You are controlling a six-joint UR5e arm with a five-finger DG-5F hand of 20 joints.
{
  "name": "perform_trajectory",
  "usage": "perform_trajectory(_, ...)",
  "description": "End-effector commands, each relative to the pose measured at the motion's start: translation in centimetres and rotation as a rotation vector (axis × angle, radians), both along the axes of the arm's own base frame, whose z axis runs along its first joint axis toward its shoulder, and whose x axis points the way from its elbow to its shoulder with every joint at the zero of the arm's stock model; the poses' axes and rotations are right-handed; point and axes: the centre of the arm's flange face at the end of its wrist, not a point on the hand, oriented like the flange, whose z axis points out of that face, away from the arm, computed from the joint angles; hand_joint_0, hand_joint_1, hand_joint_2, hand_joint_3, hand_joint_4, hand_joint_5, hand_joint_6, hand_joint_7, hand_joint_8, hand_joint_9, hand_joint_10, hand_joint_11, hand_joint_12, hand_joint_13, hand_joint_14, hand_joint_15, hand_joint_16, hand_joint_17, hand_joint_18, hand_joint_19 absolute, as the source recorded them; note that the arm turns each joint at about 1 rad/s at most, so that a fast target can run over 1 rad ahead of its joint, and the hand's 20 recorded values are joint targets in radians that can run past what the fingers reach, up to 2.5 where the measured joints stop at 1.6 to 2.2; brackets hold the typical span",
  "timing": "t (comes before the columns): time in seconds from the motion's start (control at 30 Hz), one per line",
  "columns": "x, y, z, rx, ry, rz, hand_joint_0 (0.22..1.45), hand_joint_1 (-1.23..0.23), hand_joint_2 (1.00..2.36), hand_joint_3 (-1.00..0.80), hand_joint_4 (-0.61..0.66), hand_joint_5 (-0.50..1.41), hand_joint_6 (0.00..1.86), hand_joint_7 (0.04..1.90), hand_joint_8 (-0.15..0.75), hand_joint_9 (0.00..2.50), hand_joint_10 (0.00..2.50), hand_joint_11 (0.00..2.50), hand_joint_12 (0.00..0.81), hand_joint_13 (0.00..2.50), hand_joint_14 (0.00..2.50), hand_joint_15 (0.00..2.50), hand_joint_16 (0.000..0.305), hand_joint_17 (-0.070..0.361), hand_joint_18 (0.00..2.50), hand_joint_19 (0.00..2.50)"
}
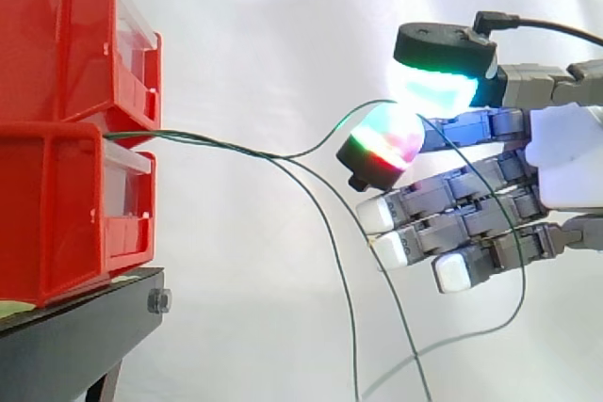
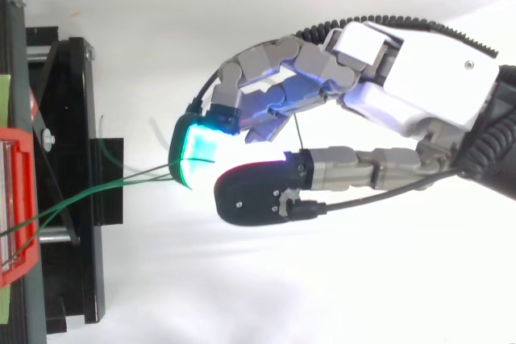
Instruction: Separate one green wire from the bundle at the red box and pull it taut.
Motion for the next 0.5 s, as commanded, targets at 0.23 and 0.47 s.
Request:
perform_trajectory(0.23, 0.07, 0.51, 0.04, -0.001, -0.005, 0.008, 0.58, -0.74, 1.01, -0.02, 0.01, -0.11, 0.93, 1.02, 0.290, 0.81, 0.02, 0.50, 0.364, 0.73, 0.02, 0.41, 0.060, 0.134, 0.76, 0.59)
perform_trajectory(0.47, 0.07, 0.51, 0.04, -0.001, -0.005, 0.008, 0.58, -0.74, 1.01, -0.02, 0.01, -0.11, 0.93, 1.01, 0.291, 0.81, 0.02, 0.50, 0.363, 0.73, 0.02, 0.42, 0.060, 0.134, 0.76, 0.59)
